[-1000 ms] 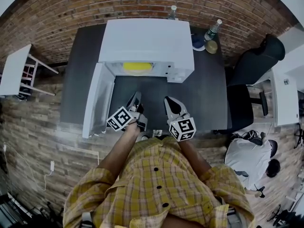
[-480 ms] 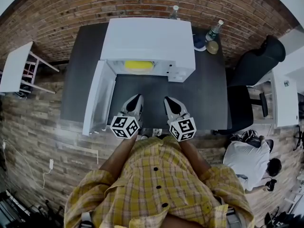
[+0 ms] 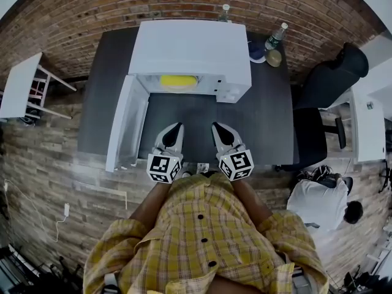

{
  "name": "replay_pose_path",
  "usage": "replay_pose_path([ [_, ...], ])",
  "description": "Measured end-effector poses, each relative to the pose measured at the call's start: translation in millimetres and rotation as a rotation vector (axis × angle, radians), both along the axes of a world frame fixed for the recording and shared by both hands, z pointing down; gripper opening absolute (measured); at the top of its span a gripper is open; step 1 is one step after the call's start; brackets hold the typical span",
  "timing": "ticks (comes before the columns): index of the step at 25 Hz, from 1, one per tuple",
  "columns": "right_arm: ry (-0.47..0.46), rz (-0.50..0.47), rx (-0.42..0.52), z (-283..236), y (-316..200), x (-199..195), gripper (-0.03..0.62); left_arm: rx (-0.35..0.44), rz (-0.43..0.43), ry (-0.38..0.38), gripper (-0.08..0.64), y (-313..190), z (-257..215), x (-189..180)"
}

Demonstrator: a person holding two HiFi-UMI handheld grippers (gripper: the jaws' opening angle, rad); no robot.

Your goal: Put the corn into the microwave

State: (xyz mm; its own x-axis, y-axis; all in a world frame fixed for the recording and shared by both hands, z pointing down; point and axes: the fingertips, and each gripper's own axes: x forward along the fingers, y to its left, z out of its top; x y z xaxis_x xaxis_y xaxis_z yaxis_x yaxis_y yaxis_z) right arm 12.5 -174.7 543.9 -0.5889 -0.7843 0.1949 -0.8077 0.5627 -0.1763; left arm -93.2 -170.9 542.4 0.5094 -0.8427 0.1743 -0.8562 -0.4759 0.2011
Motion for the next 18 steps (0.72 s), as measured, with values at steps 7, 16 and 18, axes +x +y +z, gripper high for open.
replay_pose_path([
  [7,0.001,-0.002,-0.001,0.7,2.7,0.3,-0.005,0.024,-0.001,-0.032,-0.005,4.6,-2.3,0.3],
  [16,0.012,-0.004,0.005,0.0,8.2,2.0,-0.005,0.047,-0.016,-0.047,-0.005,8.6,-7.3,-0.4],
  [18,0.013,-0.004,0.005,0.2,9.0,2.1,-0.005,0.053,-0.014,-0.054,-0.005,9.3,-7.9,-0.1],
])
